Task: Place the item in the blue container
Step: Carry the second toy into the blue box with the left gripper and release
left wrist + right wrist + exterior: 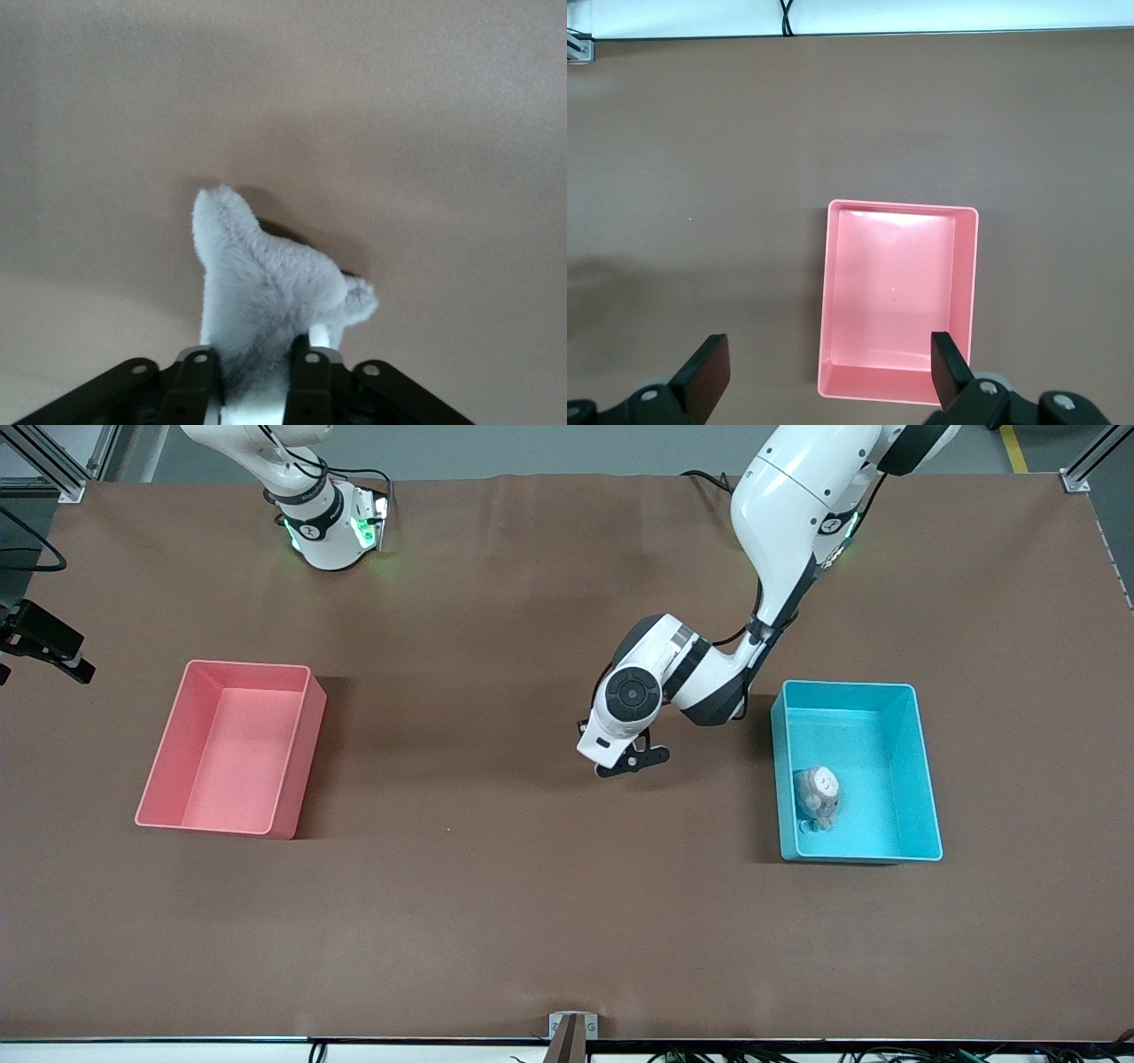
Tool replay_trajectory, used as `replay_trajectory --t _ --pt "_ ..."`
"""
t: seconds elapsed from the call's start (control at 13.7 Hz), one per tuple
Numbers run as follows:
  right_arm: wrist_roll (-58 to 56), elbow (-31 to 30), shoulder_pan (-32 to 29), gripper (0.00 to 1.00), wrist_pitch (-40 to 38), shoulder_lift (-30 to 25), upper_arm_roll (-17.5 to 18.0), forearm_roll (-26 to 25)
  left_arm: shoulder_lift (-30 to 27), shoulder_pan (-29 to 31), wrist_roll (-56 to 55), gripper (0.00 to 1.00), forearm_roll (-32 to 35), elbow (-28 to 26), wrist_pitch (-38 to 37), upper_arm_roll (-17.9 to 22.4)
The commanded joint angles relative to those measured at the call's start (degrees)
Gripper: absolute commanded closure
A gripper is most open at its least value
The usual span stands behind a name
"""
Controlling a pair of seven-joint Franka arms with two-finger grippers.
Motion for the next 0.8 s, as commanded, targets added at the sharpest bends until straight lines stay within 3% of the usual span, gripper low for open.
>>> replay_trajectory --t 0.0,0.29,0.73 --pt "0.1 1.3 -1.2 0.00 -0.8 0.7 1.2 -0.9 -2.3 2.1 1.6 1.00 0.4 -0.2 0.3 0.2" --pt "-0.2 1.3 -1.2 0.00 -0.8 0.7 1.2 -1.0 -8.6 7.3 7.9 1.00 6.8 -0.1 -2.2 0.2" --pt "-0.2 1.3 -1.2 0.00 -0.9 0.7 1.2 -1.2 -14.1 21.0 35.9 0.99 9.4 2.3 -12.4 0.0"
